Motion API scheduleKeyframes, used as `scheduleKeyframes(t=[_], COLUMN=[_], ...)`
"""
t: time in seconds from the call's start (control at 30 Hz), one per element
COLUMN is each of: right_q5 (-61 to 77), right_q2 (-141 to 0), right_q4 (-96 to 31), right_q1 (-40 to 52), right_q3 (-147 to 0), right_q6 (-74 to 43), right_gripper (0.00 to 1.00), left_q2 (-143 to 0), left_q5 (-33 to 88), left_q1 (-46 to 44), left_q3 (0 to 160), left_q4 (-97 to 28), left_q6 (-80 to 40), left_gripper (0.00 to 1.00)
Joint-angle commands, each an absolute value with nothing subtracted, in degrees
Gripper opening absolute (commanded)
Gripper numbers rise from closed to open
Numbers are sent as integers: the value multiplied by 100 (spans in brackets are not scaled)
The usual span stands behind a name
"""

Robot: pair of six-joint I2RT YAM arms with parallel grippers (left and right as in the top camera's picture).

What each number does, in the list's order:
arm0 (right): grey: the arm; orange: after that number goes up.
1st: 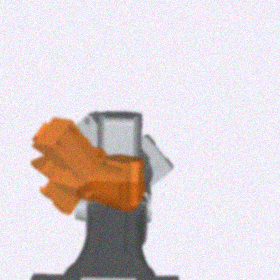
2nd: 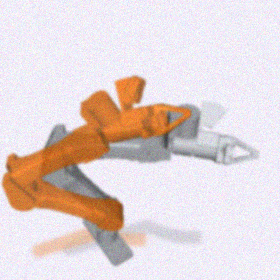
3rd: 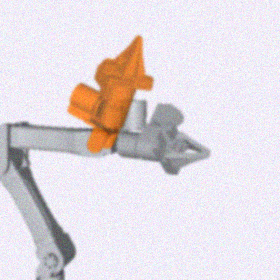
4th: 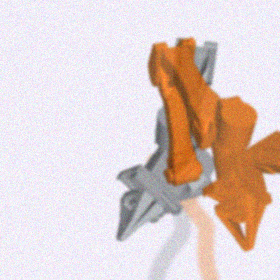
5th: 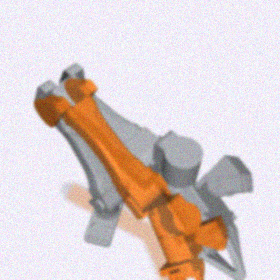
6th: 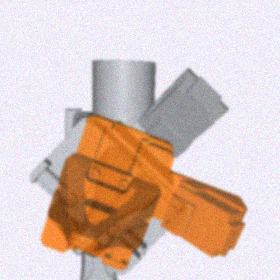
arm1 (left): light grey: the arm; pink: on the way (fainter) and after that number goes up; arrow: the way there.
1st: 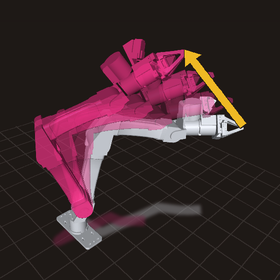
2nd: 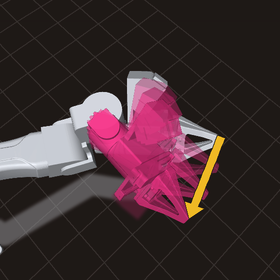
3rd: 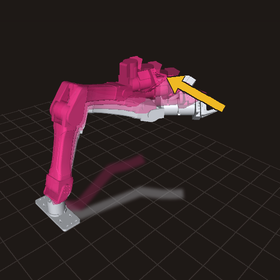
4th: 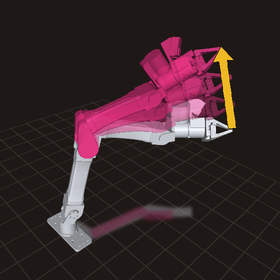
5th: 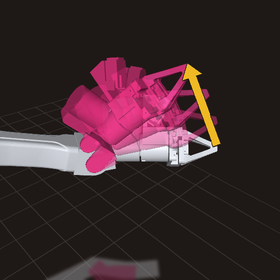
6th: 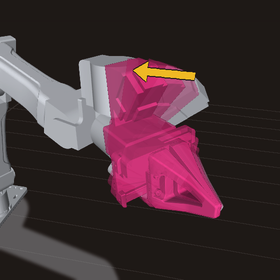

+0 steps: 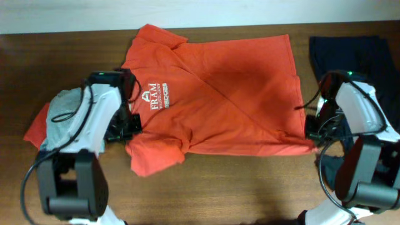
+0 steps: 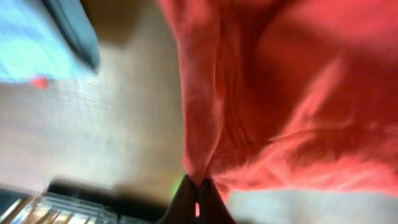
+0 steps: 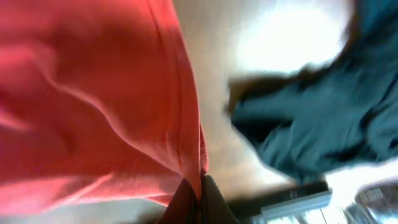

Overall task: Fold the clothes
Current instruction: 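Lay the T-shirt flat on the table with both grippers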

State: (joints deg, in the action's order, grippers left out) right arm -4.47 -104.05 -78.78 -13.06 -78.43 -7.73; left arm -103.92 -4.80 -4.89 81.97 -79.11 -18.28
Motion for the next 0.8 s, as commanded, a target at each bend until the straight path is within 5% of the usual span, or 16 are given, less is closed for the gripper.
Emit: scheduleKeyframes(t=[0.0,0.77], right_q5=[-421,349], right_q2=[-10197,-10219], right_q4=[-7651,-5749], right_q1=[-1358,-1356], right_q3=[-8156,-8160], right_q6=[-797,-318], right_gripper=[4,4], left_q2=[-10125,-10127], left_q5=[-467,-274], left_q1=[-419,-12], left_q3=[8217,8217], left_q4=[-7531,-6276], left_q6=[-2036,-2276], left_gripper=[0,0])
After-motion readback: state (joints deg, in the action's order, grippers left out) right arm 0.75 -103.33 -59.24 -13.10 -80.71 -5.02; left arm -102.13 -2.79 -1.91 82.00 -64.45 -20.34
